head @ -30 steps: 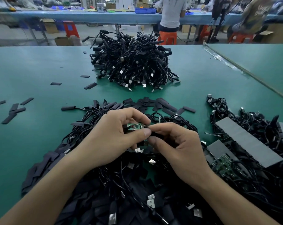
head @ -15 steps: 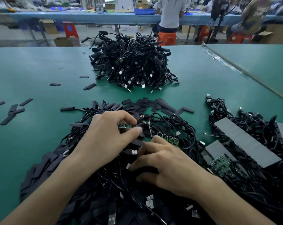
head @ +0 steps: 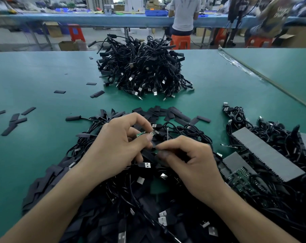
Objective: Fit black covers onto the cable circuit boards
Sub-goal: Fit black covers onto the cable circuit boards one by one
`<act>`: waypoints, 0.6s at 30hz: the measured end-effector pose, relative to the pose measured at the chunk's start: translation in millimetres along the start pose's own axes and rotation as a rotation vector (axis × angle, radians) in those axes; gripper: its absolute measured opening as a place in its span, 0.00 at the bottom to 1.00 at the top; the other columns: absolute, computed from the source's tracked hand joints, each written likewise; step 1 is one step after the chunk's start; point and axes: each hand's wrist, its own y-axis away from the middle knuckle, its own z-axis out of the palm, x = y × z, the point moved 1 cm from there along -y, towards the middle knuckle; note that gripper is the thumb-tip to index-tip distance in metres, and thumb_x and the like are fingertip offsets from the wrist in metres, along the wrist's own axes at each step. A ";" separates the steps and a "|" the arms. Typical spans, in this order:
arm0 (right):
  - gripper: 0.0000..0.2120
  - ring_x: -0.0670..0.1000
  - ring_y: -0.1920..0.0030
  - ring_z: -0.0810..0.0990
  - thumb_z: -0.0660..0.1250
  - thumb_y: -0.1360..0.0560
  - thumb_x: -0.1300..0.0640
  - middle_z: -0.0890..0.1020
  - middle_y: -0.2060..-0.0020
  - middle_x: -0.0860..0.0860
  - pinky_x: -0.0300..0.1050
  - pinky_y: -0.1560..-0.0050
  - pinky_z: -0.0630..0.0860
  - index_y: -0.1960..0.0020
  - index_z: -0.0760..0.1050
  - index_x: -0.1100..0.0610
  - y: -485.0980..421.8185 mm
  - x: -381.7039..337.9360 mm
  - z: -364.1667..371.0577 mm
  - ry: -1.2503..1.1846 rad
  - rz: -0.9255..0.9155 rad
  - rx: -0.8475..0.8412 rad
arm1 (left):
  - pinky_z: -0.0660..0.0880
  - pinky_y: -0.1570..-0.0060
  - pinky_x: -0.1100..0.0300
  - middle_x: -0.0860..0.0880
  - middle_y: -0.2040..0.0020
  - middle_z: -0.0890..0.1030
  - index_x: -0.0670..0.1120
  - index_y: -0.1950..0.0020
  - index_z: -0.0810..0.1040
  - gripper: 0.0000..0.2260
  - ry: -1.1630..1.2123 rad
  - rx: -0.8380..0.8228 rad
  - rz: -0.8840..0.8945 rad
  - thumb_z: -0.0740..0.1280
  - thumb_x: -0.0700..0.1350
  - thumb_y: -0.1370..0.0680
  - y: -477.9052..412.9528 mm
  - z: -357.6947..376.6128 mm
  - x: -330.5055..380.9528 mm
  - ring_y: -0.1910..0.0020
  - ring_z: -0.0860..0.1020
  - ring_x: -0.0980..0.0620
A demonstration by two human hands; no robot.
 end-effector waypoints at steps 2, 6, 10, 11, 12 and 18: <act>0.08 0.45 0.63 0.83 0.73 0.28 0.61 0.85 0.63 0.46 0.34 0.61 0.76 0.56 0.83 0.48 -0.6 1.6 -1.0 -0.162 0.108 0.061 | 0.71 0.75 0.68 0.53 0.63 0.85 0.58 0.55 0.78 0.08 0.007 -0.006 0.001 0.69 0.43 0.22 -0.2 -0.1 0.6 0.72 0.81 0.54; 0.07 0.46 0.65 0.84 0.76 0.28 0.63 0.85 0.65 0.49 0.34 0.63 0.76 0.56 0.84 0.51 -0.2 2.2 -2.9 -0.235 0.164 0.070 | 0.71 0.74 0.68 0.54 0.61 0.85 0.60 0.55 0.79 0.10 0.002 0.038 -0.019 0.69 0.44 0.22 -1.4 -1.8 -2.1 0.70 0.82 0.55; 0.03 0.44 0.60 0.84 0.76 0.28 0.54 0.85 0.62 0.43 0.34 0.58 0.76 0.55 0.86 0.49 2.4 2.8 -1.5 -0.044 0.116 -0.111 | 0.72 0.74 0.69 0.55 0.62 0.85 0.60 0.54 0.79 0.10 0.017 0.112 -0.013 0.69 0.43 0.21 -3.6 -3.7 -4.6 0.70 0.82 0.55; 0.03 0.44 0.59 0.83 0.75 0.27 0.51 0.84 0.62 0.42 0.35 0.58 0.76 0.55 0.86 0.49 3.0 2.9 -0.5 0.057 0.084 -0.172 | 0.72 0.74 0.69 0.55 0.62 0.85 0.59 0.54 0.79 0.10 0.020 0.128 -0.011 0.69 0.43 0.22 -3.8 -4.2 -4.7 0.70 0.82 0.56; 0.06 0.44 0.58 0.82 0.73 0.26 0.47 0.83 0.61 0.41 0.37 0.57 0.77 0.54 0.86 0.49 3.7 3.1 0.9 0.146 0.064 -0.238 | 0.71 0.74 0.69 0.55 0.62 0.85 0.59 0.54 0.79 0.09 0.019 0.141 -0.010 0.69 0.43 0.22 -3.8 -4.7 -4.7 0.71 0.82 0.56; 0.21 0.39 0.45 0.73 0.67 0.24 0.39 0.71 0.46 0.33 0.37 0.45 0.73 0.33 0.72 0.40 5.0 3.1 1.5 0.446 0.102 -0.347 | 0.72 0.73 0.70 0.56 0.61 0.85 0.57 0.54 0.82 0.08 0.009 0.153 -0.014 0.67 0.43 0.21 -3.3 -3.7 -3.1 0.70 0.82 0.57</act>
